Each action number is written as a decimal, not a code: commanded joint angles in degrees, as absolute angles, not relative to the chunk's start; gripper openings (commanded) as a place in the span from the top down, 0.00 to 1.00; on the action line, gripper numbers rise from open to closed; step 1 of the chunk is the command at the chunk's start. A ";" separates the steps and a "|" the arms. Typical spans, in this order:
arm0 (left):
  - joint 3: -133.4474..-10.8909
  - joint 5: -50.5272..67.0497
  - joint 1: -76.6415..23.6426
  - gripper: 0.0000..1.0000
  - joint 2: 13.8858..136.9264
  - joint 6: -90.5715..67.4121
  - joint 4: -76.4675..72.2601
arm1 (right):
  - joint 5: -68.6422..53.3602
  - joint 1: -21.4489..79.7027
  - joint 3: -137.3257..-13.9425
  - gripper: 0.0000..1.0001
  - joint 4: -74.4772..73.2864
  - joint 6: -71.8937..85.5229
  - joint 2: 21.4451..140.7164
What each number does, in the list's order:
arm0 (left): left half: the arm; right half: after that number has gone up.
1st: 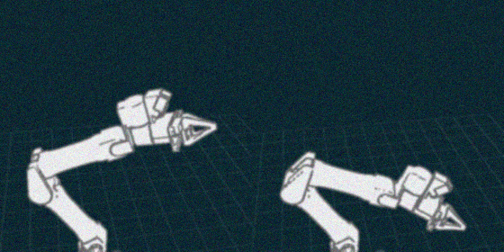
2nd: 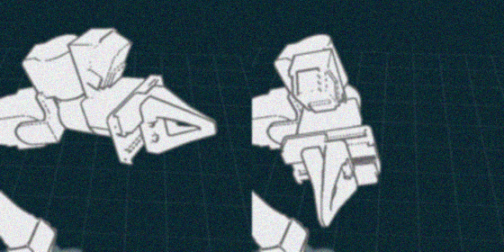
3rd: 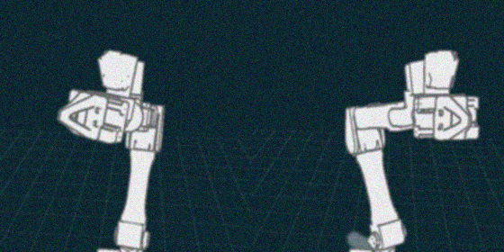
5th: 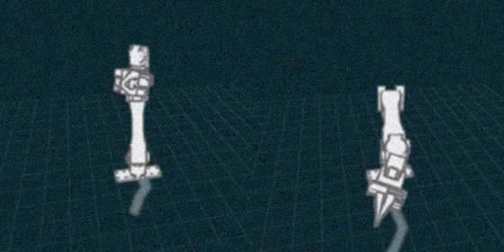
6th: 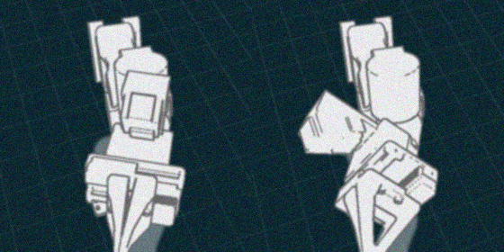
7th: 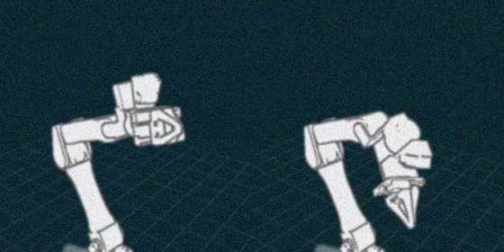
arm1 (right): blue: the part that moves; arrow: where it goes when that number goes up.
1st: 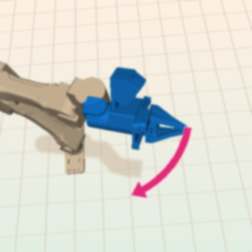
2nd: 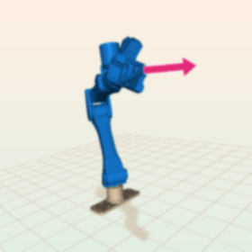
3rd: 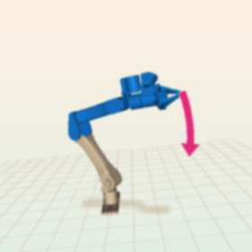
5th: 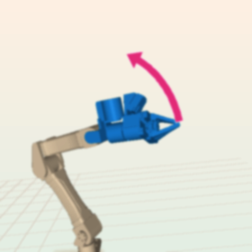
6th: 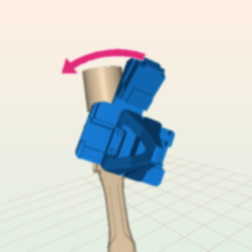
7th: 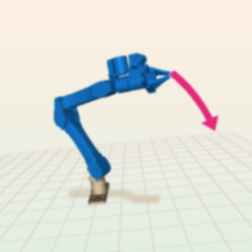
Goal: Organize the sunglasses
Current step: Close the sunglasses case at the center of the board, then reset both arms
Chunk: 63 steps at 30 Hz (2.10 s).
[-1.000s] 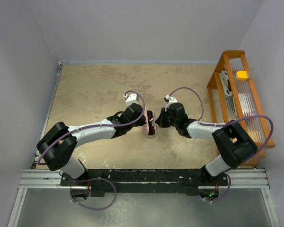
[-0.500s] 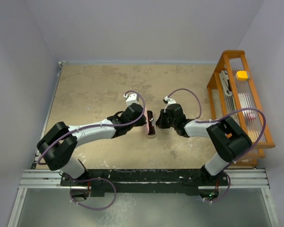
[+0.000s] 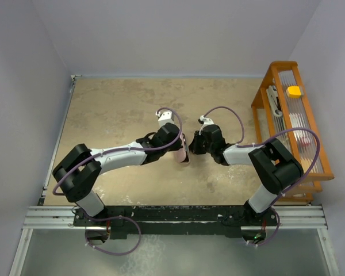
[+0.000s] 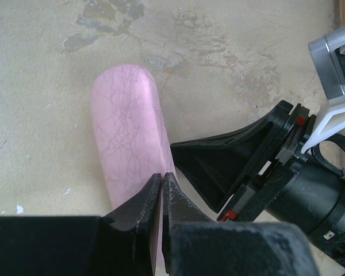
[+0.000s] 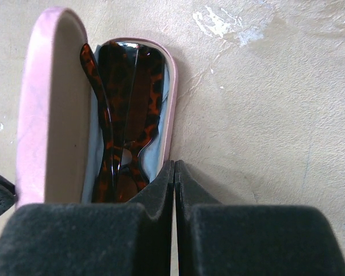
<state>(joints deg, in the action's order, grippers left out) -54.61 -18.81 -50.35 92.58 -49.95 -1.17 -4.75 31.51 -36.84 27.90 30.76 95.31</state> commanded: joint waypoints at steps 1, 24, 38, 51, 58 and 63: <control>-57.08 -17.05 -51.17 0.99 96.85 -49.22 -0.08 | -6.50 31.81 -37.38 1.00 28.51 30.07 96.03; -59.08 -22.97 -51.94 0.96 92.88 -44.97 3.95 | -5.13 31.82 -35.95 0.98 28.47 30.26 93.73; -55.32 -34.55 -51.94 0.59 82.77 -35.86 0.77 | -2.20 31.82 -34.70 0.76 27.95 28.86 89.46; -53.20 -43.05 -51.94 0.46 75.92 -36.16 3.78 | 2.26 31.99 -32.46 0.39 27.20 27.58 84.36; -50.52 -43.53 -51.94 0.43 72.81 -35.82 3.96 | 4.40 31.99 -31.71 0.01 26.22 26.90 82.17; -48.83 -41.59 -51.94 0.38 70.96 -35.04 2.32 | 5.08 32.08 -31.26 0.01 25.90 26.93 81.25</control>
